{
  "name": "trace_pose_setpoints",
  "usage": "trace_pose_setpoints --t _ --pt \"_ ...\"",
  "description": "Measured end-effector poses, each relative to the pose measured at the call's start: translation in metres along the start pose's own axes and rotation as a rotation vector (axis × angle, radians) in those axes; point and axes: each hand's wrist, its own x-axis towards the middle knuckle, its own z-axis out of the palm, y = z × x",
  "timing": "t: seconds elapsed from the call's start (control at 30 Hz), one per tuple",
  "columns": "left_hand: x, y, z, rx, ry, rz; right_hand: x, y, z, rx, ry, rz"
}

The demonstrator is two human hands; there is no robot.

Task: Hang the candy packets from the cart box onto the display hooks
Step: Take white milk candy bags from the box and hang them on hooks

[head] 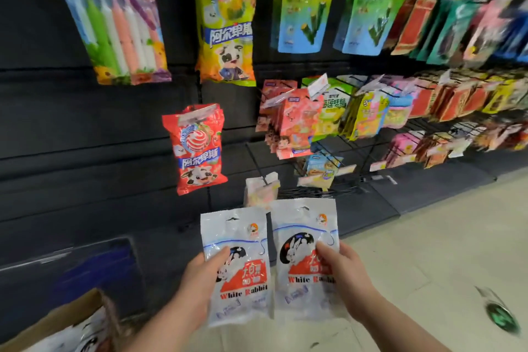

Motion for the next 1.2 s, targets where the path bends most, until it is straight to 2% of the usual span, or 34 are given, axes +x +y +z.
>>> trace_pose_setpoints --t 0.17,0.33,0.77,1.2 --pt "-0.013 -0.004 0.053 0.015 -0.017 0.019 0.006 -0.012 -0.053 0.029 0.011 -0.031" --pt "-0.016 0.008 0.072 0.037 0.005 0.046 0.023 -0.031 -0.067 0.039 0.005 -0.077" --pt "0.069 0.072 0.092 -0.015 0.023 0.062 0.115 -0.097 -0.051 0.006 0.008 -0.148" --pt "0.160 0.117 0.084 -0.048 0.097 0.059 0.228 -0.143 0.009 -0.015 -0.083 -0.143"
